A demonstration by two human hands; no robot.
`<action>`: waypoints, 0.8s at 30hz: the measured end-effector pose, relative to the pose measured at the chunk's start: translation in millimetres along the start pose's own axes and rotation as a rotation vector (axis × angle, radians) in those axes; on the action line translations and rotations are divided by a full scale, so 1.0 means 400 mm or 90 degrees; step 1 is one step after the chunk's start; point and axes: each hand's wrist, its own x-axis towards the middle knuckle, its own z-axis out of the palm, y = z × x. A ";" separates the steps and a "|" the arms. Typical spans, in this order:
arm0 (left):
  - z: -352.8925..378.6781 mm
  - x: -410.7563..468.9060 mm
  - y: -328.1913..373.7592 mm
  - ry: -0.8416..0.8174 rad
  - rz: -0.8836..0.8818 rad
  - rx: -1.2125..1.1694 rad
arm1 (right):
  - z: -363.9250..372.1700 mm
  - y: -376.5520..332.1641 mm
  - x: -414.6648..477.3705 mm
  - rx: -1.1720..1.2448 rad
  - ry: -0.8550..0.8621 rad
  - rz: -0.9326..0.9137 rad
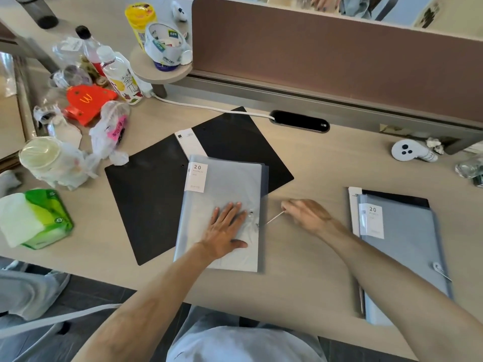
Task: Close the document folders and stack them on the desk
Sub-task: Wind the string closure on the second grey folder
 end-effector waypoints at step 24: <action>-0.025 -0.029 -0.039 0.070 0.137 0.048 | -0.128 -0.170 0.174 0.333 -0.121 0.048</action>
